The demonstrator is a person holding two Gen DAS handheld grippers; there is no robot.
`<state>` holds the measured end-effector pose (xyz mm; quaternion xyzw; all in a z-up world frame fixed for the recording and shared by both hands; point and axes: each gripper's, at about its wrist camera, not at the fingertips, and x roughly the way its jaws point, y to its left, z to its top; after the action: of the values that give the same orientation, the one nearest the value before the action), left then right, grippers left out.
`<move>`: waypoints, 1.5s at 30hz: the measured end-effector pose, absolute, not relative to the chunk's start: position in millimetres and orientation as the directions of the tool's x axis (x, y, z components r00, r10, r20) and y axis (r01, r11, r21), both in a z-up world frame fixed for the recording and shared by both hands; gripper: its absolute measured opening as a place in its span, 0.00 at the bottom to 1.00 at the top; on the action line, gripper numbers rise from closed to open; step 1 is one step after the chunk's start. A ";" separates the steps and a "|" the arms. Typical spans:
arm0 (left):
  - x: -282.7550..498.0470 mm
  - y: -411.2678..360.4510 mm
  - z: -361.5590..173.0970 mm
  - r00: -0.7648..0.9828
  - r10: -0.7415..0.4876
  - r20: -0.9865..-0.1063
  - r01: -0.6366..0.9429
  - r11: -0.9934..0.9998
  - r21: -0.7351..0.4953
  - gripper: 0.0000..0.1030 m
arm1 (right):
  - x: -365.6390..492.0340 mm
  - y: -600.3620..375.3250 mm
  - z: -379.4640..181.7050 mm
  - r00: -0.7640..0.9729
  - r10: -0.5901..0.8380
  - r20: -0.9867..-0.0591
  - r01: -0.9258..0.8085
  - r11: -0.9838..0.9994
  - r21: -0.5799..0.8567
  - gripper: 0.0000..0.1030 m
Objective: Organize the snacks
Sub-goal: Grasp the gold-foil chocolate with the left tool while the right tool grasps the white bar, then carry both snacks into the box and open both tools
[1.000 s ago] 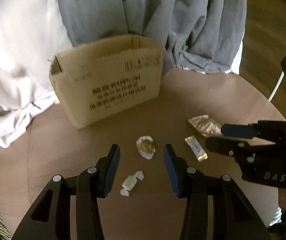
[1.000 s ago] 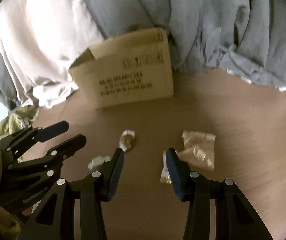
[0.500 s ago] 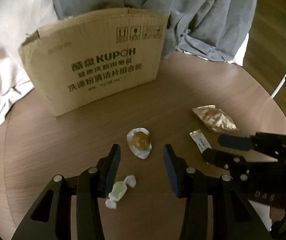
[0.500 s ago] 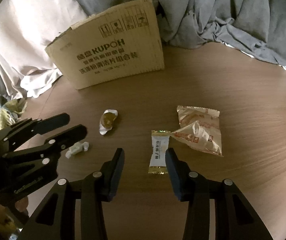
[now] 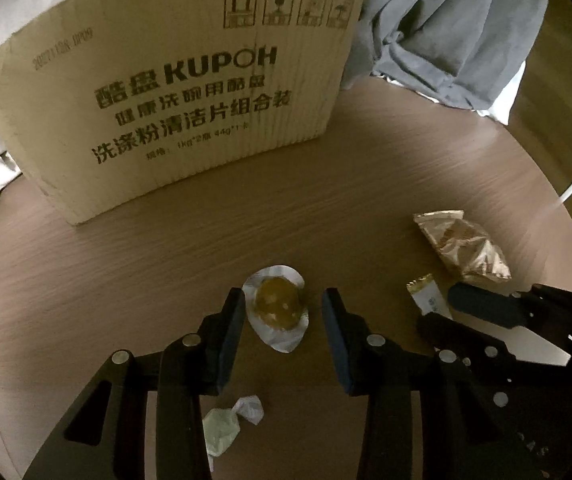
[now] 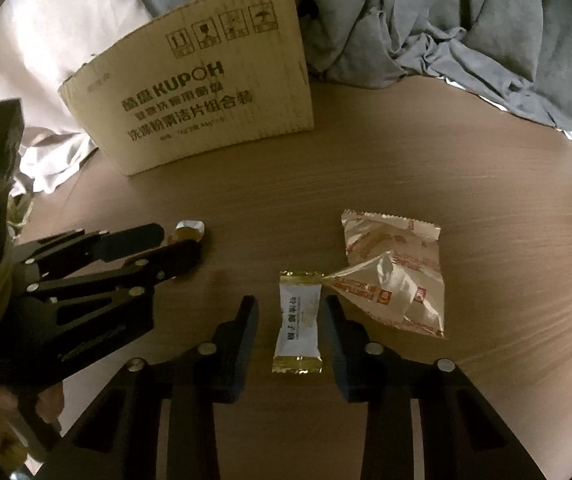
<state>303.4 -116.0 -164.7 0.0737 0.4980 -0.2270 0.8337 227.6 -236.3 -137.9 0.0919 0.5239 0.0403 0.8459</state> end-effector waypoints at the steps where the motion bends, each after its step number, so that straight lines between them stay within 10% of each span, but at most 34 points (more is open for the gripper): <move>1: 304.5 -116.8 -166.1 0.399 -0.302 -0.866 0.449 0.887 -0.103 0.38 | 228.4 -236.9 -138.9 0.446 0.166 -0.879 0.030 0.979 0.200 0.34; 13: 303.0 -116.5 -167.2 0.400 -0.304 -0.865 0.456 0.884 -0.100 0.24 | 232.9 -235.2 -143.9 0.442 0.176 -0.879 0.012 0.979 0.202 0.22; 45: 258.0 -72.1 -36.1 0.638 -0.382 -0.669 0.421 0.900 -0.113 0.24 | 221.6 -221.4 -33.1 0.666 0.244 -0.705 -0.096 0.965 0.243 0.20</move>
<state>258.0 -72.1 -36.1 0.0265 0.3630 -0.2220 0.9046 221.6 -221.4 -33.1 0.0929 0.3980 0.0934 0.9079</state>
